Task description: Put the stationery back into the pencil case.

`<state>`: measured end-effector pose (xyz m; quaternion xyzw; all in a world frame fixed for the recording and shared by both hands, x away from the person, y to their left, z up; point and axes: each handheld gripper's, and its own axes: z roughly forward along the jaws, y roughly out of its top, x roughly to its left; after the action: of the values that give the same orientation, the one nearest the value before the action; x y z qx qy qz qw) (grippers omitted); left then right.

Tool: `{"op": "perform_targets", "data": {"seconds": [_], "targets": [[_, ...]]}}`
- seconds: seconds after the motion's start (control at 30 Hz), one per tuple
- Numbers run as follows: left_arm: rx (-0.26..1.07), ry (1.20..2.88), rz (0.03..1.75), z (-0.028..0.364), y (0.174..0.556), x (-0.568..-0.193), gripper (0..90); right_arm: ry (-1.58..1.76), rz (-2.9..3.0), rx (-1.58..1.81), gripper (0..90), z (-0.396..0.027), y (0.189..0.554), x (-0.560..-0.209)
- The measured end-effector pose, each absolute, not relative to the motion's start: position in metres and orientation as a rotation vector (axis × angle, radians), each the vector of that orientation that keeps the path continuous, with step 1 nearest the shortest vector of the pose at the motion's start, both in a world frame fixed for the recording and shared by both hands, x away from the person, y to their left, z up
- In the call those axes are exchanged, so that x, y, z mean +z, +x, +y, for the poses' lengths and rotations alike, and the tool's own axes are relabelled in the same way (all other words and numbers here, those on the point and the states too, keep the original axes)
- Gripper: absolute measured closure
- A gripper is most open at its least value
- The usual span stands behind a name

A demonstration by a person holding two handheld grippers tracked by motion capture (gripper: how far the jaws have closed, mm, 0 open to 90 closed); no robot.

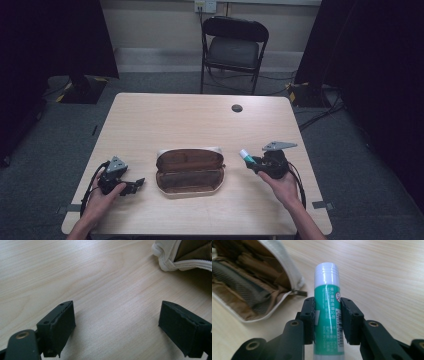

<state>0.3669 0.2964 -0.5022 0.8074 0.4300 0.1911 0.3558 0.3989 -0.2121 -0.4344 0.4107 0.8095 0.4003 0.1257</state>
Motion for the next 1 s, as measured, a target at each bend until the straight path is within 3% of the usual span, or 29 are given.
{"op": "perform_targets", "data": {"seconds": [0.47, 1.0], "targets": [[0.488, 2.082, 1.113, 0.296, 0.367, -0.502, 13.3, 1.107, 2.388, 1.207, 66.4, -0.206, 0.370, -0.424], [0.489, 2.085, 1.117, 0.296, 0.366, -0.502, 13.3, 0.938, 2.502, 1.249, 66.4, -0.162, 0.351, -0.416]]}}
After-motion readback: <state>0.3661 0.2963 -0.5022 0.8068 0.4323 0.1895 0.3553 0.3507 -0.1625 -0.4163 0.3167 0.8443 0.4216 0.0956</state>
